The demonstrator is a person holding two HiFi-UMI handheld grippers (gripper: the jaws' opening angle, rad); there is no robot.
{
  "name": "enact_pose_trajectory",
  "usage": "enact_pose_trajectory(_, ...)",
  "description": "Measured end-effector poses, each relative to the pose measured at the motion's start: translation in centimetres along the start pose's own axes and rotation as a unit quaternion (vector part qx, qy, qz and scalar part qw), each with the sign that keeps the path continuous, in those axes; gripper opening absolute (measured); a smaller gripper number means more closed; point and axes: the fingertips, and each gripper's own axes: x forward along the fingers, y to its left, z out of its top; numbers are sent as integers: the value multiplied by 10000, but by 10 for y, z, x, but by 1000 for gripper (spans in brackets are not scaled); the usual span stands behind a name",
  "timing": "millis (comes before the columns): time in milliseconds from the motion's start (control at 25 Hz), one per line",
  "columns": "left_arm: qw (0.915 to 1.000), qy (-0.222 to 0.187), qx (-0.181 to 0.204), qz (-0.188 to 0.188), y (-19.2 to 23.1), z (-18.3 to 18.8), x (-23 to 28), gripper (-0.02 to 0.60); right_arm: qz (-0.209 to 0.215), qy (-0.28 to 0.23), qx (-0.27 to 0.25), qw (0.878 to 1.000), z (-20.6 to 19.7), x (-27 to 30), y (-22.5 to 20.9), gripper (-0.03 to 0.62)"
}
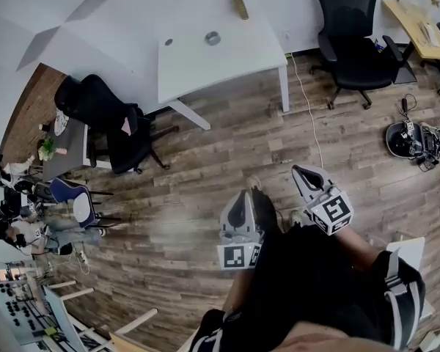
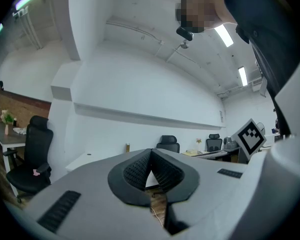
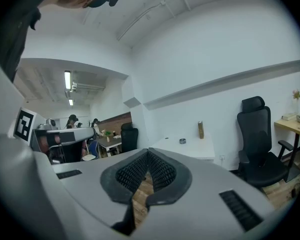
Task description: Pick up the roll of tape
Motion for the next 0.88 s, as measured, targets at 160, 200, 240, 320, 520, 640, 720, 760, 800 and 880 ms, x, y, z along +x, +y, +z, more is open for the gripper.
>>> enact_pose_trajectory(160, 9999, -30, -91, -80, 22, -7, 34, 21, -41, 81, -57, 9999, -3, 32, -18, 12)
enact_pose_trajectory(200, 9999, -47, -103, -101, 31, -8, 46, 21, -53, 86, -85, 9999, -1, 44, -23, 12)
enact_pose_trajectory(240, 9998, -65, -102, -125, 41, -8, 59, 21, -65, 84, -116, 9999, 1, 57, -29, 12)
enact_pose_trajectory(320, 9997, -117, -93, -181, 63, -7, 86, 21, -91, 75, -171, 9998, 6, 86, -38, 12)
enact_pose_trajectory(520, 9988, -305, -115, -353, 129, 9, 159, 21, -111, 6, -346, 9993, 37, 174, -57, 12)
enact_pose_trajectory(640, 9976, -449, -20, -521, 169, 30, 203, 21, -162, -111, -449, 9988, 63, 231, -68, 12)
enact_pose_trajectory(720, 9966, -517, 36, -641, 193, 37, 230, 21, -241, -160, -566, 9980, 76, 267, -78, 12)
enact_pose_trajectory(760, 9962, -521, 45, -694, 204, 37, 243, 21, -270, -184, -603, 9976, 81, 285, -82, 12)
enact_pose_trajectory(800, 9960, -497, 53, -743, 215, 37, 254, 21, -285, -203, -616, 9975, 85, 303, -86, 12)
enact_pose_trajectory(880, 9957, -445, 72, -804, 236, 33, 272, 21, -306, -193, -634, 9973, 89, 334, -90, 12)
